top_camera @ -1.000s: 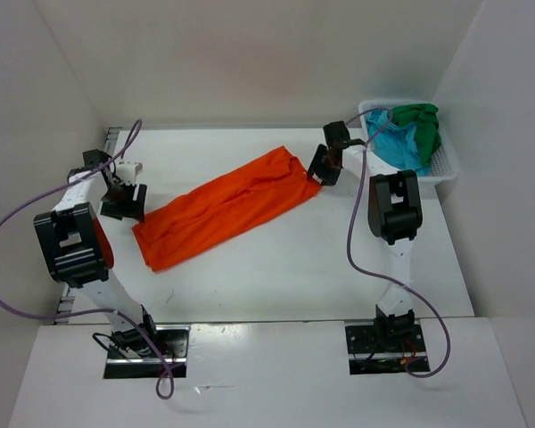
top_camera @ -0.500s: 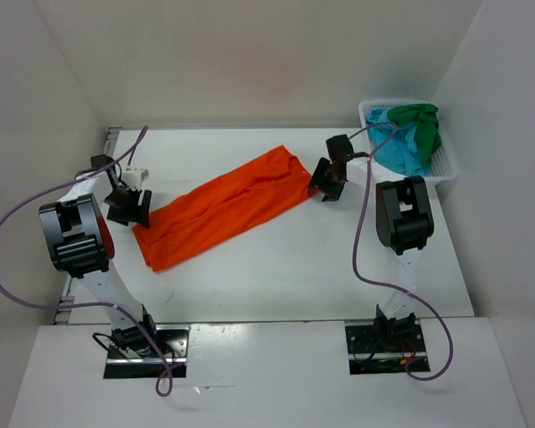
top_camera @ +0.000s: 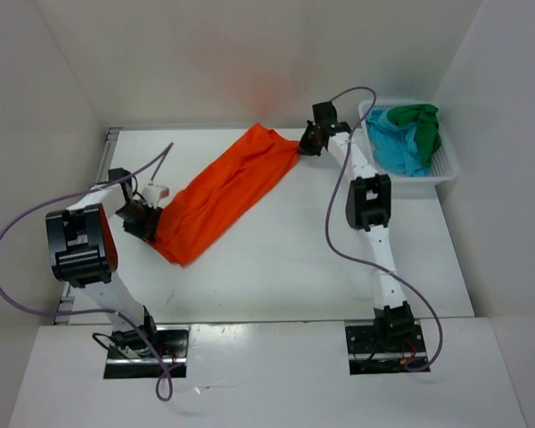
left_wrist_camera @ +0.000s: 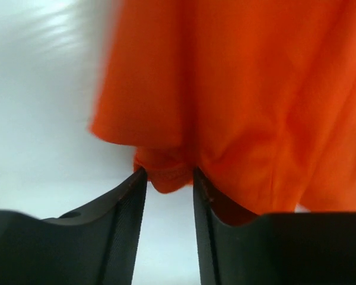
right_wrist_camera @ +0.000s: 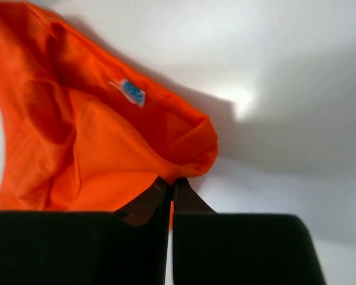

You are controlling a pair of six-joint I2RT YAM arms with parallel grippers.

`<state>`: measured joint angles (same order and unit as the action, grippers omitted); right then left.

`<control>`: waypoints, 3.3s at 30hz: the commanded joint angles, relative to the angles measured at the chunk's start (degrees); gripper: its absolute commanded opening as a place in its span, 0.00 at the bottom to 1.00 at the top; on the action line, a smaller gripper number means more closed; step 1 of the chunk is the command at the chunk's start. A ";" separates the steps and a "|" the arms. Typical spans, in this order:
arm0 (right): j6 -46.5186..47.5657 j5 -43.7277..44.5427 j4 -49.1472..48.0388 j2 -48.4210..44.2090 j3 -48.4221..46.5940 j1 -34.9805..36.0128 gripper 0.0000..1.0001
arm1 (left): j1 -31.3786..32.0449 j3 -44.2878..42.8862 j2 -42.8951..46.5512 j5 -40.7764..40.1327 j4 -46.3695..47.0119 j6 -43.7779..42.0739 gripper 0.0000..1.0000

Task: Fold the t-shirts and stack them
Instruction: Rotate the tshirt 90 degrees, then grab the bottom of the folded rectangular tshirt with both arms

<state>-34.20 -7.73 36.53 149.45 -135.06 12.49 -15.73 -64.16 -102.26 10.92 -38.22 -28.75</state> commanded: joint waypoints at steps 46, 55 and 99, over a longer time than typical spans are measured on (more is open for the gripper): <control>-29.70 12.64 -19.40 -33.88 51.84 48.15 0.63 | -0.36 4.92 13.92 13.34 3.94 9.86 0.95; -32.24 10.11 -15.17 -26.23 46.46 47.63 0.63 | -0.36 5.71 14.98 12.64 3.94 9.33 0.96; -29.96 7.64 -13.77 -69.82 90.24 42.35 0.61 | 54.57 40.77 69.91 0.95 -1.95 -73.19 0.76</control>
<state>-65.25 0.40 26.04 78.04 -43.09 55.24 38.52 -26.24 -34.04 12.03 -43.16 -90.19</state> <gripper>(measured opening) 0.605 0.764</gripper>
